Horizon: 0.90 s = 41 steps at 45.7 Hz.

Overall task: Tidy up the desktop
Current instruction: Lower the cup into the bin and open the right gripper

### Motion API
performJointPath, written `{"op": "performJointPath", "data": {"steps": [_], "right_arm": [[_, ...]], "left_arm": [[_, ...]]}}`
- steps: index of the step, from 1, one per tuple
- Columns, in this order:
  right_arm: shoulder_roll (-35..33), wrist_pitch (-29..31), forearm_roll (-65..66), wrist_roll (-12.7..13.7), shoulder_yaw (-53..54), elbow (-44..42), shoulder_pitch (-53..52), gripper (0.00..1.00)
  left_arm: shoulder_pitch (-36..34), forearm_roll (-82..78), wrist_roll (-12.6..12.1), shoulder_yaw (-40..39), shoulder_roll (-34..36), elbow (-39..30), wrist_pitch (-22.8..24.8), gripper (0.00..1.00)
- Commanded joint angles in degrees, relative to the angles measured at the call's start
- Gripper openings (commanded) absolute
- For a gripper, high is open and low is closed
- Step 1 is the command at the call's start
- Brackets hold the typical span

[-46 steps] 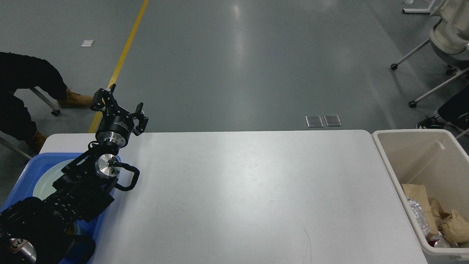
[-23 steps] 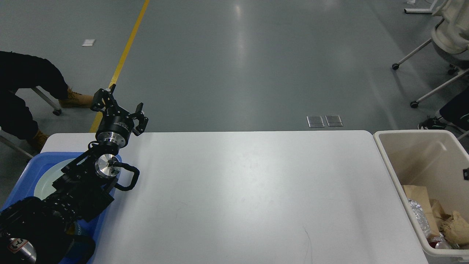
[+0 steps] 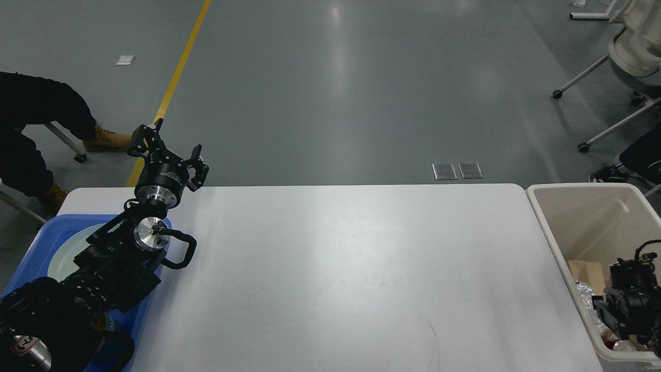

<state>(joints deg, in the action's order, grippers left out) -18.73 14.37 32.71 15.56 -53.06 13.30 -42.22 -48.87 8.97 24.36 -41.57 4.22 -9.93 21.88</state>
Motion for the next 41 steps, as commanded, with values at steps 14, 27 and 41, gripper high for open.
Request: {"op": "performJointPath", "data": {"steps": [14, 27, 41], "right_arm": [[2.2, -1.3, -0.1, 0.0, 0.7, -1.2, 1.3, 0.16], [1.6, -5.1, -0.1, 0.0, 2.6, -1.2, 1.1, 0.73], [-1.0, -5.1, -0.1, 0.0, 3.5, -1.2, 0.7, 0.83]], "left_arm": [[0.0, 0.0, 0.0, 0.0, 0.0, 0.0, 0.0, 0.96], [0.0, 0.0, 0.0, 0.0, 0.0, 0.0, 0.0, 0.96], [0.0, 0.0, 0.0, 0.0, 0.0, 0.0, 0.0, 0.96]]}}
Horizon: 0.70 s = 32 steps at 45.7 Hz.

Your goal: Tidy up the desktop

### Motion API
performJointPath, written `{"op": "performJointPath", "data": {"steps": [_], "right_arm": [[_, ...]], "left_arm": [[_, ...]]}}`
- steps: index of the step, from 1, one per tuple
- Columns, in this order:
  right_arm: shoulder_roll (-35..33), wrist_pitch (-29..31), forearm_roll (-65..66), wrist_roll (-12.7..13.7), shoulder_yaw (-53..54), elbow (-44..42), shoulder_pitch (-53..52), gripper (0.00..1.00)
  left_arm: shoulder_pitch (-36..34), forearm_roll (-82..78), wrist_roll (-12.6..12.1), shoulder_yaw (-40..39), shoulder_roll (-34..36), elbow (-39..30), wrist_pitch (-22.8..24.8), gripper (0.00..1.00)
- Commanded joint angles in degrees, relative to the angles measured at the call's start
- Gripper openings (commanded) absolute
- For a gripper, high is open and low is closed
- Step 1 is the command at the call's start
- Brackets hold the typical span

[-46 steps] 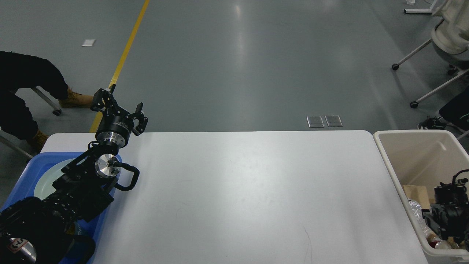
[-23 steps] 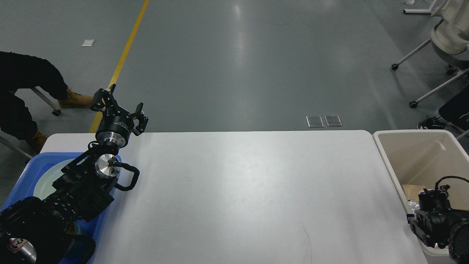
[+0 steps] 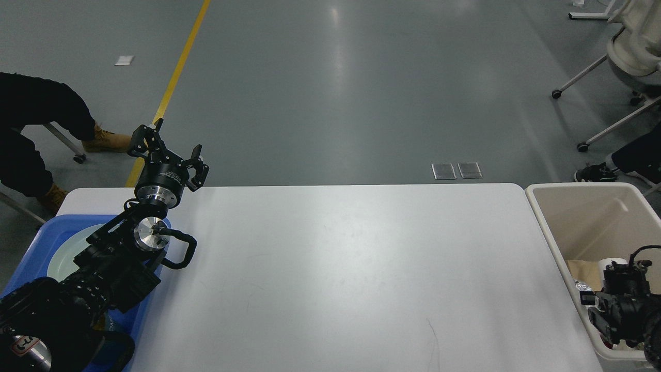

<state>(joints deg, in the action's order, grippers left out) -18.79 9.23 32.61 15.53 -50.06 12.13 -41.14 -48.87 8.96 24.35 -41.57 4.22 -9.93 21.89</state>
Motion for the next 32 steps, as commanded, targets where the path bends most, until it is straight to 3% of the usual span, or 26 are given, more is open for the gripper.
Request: {"op": "performJointPath", "data": {"steps": [1, 13, 24, 32], "right_arm": [[-1.2, 0.0, 0.0, 0.0, 0.5, 0.0, -0.3, 0.83], [-2.0, -0.1, -0.8, 0.0, 0.7, -1.4, -4.5, 0.98], [-2.0, -0.4, -14.1, 0.0, 2.1, -6.4, -13.4, 1.0], [-1.9, 0.2, -28.3, -0.1, 14.3, -8.4, -17.7, 1.0]], "left_arm": [[0.0, 0.0, 0.0, 0.0, 0.0, 0.0, 0.0, 0.96], [0.0, 0.0, 0.0, 0.0, 0.0, 0.0, 0.0, 0.96], [0.0, 0.0, 0.0, 0.0, 0.0, 0.0, 0.0, 0.96], [0.0, 0.0, 0.0, 0.0, 0.0, 0.0, 0.0, 0.96]]}}
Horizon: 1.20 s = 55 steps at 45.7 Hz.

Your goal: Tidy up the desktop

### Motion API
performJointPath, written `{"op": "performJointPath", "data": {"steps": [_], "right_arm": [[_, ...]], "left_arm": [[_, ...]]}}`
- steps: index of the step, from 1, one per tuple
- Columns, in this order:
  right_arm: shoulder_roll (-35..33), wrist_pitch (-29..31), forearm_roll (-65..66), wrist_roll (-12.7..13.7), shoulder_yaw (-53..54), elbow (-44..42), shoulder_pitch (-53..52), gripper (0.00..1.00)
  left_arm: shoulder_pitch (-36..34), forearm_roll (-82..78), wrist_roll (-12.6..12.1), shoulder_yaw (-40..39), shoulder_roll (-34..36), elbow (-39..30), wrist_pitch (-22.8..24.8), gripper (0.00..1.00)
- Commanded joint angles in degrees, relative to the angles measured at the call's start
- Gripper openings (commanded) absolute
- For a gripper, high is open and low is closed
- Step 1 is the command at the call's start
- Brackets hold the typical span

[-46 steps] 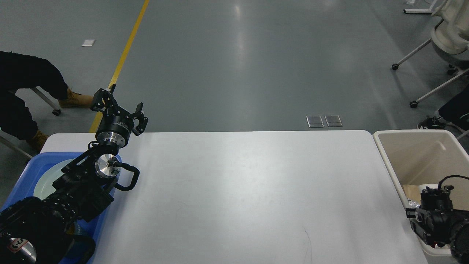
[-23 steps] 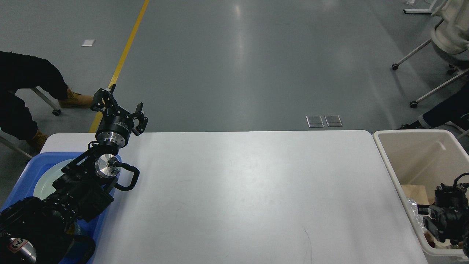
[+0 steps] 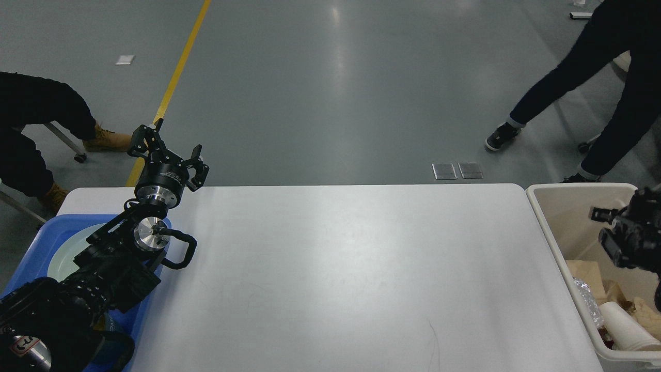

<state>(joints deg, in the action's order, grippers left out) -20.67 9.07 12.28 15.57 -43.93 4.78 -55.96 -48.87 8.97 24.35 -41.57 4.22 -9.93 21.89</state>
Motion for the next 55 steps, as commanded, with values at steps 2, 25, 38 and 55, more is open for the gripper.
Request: {"op": "performJointPath", "data": {"steps": [2, 25, 38, 55], "right_arm": [[0.1, 0.6, -9.6, 0.0, 13.1, -1.2, -3.8, 1.0], [3.6, 0.2, -13.4, 0.0, 51.4, -1.1, -8.5, 1.0], [7.5, 0.6, -13.9, -0.3, 61.8, -0.6, -8.5, 1.0], [14.2, 6.2, -18.5, -0.7, 84.7, -0.5, -6.5, 1.0]], "left_arm": [[0.0, 0.0, 0.0, 0.0, 0.0, 0.0, 0.0, 0.96], [0.0, 0.0, 0.0, 0.0, 0.0, 0.0, 0.0, 0.96], [0.0, 0.0, 0.0, 0.0, 0.0, 0.0, 0.0, 0.96], [0.0, 0.0, 0.0, 0.0, 0.0, 0.0, 0.0, 0.96]]}}
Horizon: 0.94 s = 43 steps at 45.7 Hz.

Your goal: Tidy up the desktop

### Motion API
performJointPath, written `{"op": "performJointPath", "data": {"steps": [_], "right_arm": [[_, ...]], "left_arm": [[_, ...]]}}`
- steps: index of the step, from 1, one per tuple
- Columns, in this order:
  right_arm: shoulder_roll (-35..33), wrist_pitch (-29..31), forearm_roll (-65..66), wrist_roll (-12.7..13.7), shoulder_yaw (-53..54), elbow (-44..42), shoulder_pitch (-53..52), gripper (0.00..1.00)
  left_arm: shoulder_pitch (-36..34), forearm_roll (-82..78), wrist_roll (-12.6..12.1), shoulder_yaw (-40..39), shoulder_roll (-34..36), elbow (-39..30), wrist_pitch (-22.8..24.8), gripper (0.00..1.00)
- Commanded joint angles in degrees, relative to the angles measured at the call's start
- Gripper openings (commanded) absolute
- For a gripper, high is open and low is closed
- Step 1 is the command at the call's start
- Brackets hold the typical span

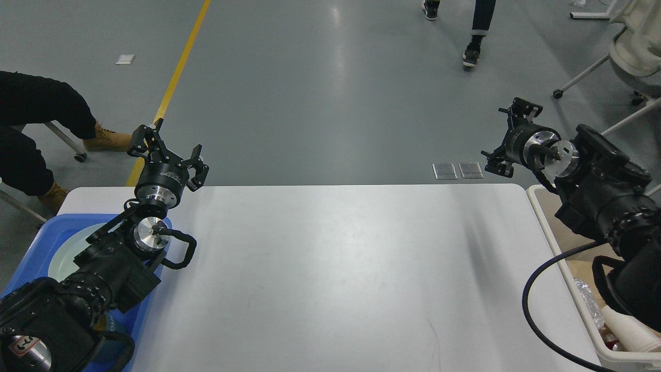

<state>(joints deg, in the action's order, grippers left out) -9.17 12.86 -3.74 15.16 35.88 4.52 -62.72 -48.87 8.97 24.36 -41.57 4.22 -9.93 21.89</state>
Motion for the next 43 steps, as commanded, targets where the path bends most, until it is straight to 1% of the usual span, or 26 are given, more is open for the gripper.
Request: {"op": "performJointPath", "data": {"steps": [1, 8, 14, 19, 28, 34, 43], "right_arm": [[3.1, 2.5, -3.3, -0.3, 6.2, -0.2, 0.3, 1.0], [6.2, 3.0, -4.7, -0.3, 15.4, -0.2, 1.4, 1.0], [7.3, 5.5, -5.0, -0.6, 22.6, -0.1, 2.1, 1.0], [8.3, 7.4, -5.0, -2.3, 26.9, 0.0, 3.1, 1.0], [9.3, 13.2, -6.7, -5.1, 29.5, 0.0, 5.6, 1.0], [10.0, 14.2, -9.5, -5.1, 29.7, 0.0, 6.4, 1.0], [10.0, 14.3, -9.6, -5.1, 30.0, 0.0, 7.0, 1.0]], "left_arm": [[0.0, 0.0, 0.1, 0.0, 0.0, 0.0, 0.0, 0.96], [0.0, 0.0, 0.0, 0.0, 0.0, 0.0, 0.0, 0.96], [0.0, 0.0, 0.0, 0.0, 0.0, 0.0, 0.0, 0.96], [0.0, 0.0, 0.0, 0.0, 0.0, 0.0, 0.0, 0.96], [0.0, 0.0, 0.0, 0.0, 0.0, 0.0, 0.0, 0.96], [0.0, 0.0, 0.0, 0.0, 0.0, 0.0, 0.0, 0.96], [0.0, 0.0, 0.0, 0.0, 0.0, 0.0, 0.0, 0.96]]}}
